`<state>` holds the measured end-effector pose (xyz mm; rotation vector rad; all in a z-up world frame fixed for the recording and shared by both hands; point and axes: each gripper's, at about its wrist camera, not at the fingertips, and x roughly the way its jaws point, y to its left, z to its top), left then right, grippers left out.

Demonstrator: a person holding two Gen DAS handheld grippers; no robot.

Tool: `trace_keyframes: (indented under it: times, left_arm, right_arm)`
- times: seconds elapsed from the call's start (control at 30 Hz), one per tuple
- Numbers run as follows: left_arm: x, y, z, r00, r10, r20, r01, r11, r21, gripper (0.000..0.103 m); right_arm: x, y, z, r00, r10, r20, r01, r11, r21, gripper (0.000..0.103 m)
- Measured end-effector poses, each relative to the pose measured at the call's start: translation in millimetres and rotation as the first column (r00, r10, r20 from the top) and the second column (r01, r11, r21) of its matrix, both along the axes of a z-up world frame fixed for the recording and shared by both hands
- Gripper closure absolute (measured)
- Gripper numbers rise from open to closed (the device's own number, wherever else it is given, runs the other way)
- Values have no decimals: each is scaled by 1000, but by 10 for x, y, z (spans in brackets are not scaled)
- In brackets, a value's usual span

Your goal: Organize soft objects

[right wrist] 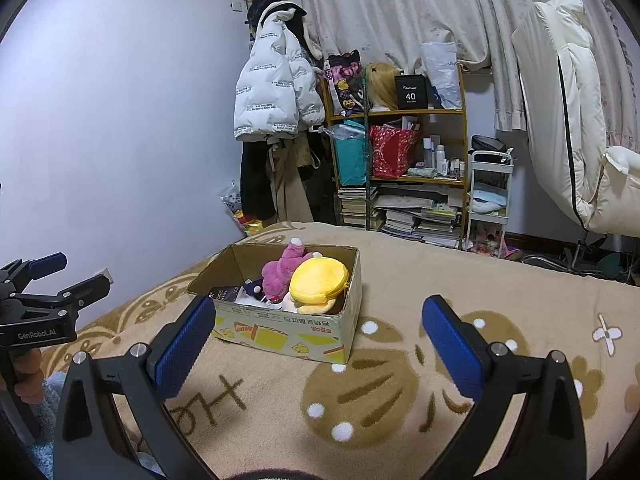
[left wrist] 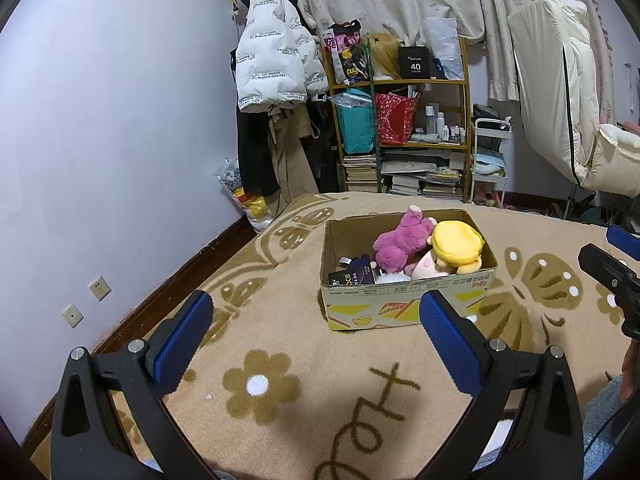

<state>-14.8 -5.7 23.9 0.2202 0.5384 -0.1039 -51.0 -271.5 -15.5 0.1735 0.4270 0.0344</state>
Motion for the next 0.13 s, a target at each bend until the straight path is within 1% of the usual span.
trace_keyframes:
  times: [0.13]
  left_arm:
    - [10, 8, -7, 1000, 0, -6, 0, 1000, 4, 1]
  right_arm:
    - [2, -6, -25, 1000, -4, -2, 4, 1000, -5, 0]
